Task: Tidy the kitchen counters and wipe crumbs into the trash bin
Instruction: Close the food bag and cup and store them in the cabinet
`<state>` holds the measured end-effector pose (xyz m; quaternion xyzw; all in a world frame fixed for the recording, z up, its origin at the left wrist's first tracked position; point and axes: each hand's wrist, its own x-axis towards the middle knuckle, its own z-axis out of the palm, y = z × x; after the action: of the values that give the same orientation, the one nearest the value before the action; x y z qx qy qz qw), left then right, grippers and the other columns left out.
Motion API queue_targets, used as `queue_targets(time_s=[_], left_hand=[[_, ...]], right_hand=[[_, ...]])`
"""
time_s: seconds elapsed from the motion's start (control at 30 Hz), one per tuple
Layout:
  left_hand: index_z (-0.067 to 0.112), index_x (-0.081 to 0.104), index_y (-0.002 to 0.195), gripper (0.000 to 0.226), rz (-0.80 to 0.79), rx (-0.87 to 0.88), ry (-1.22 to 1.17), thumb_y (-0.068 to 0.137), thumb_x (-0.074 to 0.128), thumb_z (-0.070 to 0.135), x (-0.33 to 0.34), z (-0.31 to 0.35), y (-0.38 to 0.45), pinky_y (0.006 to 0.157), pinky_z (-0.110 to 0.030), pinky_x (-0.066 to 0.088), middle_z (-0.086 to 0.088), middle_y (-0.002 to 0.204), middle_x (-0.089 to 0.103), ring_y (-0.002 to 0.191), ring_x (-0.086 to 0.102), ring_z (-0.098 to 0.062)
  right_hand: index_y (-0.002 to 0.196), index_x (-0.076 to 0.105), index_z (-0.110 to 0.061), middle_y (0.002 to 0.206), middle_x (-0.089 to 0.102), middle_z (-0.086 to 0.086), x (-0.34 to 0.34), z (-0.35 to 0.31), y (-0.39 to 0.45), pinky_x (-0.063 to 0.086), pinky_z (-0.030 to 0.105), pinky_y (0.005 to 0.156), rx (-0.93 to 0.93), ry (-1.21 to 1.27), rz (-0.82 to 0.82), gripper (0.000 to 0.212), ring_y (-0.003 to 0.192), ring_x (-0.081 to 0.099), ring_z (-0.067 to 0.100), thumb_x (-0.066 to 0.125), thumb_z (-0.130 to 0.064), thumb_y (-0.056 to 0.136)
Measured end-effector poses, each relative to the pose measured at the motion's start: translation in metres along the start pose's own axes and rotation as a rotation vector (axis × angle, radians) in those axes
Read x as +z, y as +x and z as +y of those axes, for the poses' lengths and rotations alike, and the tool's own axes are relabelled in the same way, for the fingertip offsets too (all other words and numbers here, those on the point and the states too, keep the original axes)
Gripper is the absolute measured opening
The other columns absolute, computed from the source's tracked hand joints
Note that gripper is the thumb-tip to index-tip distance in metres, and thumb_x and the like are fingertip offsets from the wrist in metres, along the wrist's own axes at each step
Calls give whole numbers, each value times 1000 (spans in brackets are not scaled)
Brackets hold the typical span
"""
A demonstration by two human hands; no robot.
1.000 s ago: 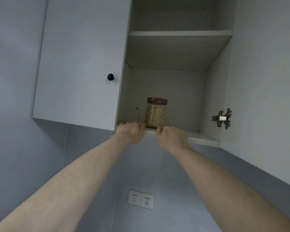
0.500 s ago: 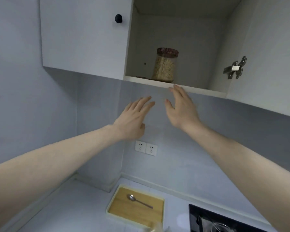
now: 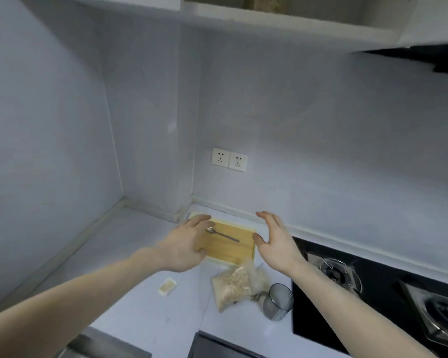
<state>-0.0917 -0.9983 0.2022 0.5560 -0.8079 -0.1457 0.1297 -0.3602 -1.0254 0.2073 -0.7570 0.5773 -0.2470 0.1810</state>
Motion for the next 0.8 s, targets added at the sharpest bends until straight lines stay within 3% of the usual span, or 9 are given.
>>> queue_targets(time_s=[0.13,0.27,0.47,0.6,0.8], left_hand=[[26,31,155,69,-117,-69,-55,92,58,33,63,-9,-1,121,-27,21,9,166,14,150,24,-17],[24,31,155,67,-248,-180,-95,93,55,35,120,-22,5,121,-31,24,7,165,15,150,24,-19],[20,21,160,70,-586,-380,-45,96,48,30,194,-50,-12,121,-37,25,2,168,6,153,16,-26],[14,7,162,72,-758,-484,22,99,42,22,227,-67,-30,125,-38,17,-3,169,-2,155,9,-28],[12,8,161,75,-820,-459,107,93,40,18,240,-68,-38,124,-42,21,-1,169,-11,155,8,-28]], right_hand=[[147,41,-31,150,41,-9,45,40,-22,35,27,111,138,36,-96,56,137,43,15,60,-30,94],[145,38,-40,150,41,-14,86,74,-38,46,43,105,312,-26,-198,57,132,49,18,55,-42,91],[146,42,-30,148,48,-1,130,107,-47,29,40,113,389,-300,-276,56,135,43,27,56,-43,94],[148,42,-26,149,49,2,142,121,-41,13,51,123,366,-429,-333,55,141,36,29,53,-41,96],[147,42,-23,136,60,6,150,131,-26,7,56,124,366,-531,-386,53,139,39,30,47,-41,97]])
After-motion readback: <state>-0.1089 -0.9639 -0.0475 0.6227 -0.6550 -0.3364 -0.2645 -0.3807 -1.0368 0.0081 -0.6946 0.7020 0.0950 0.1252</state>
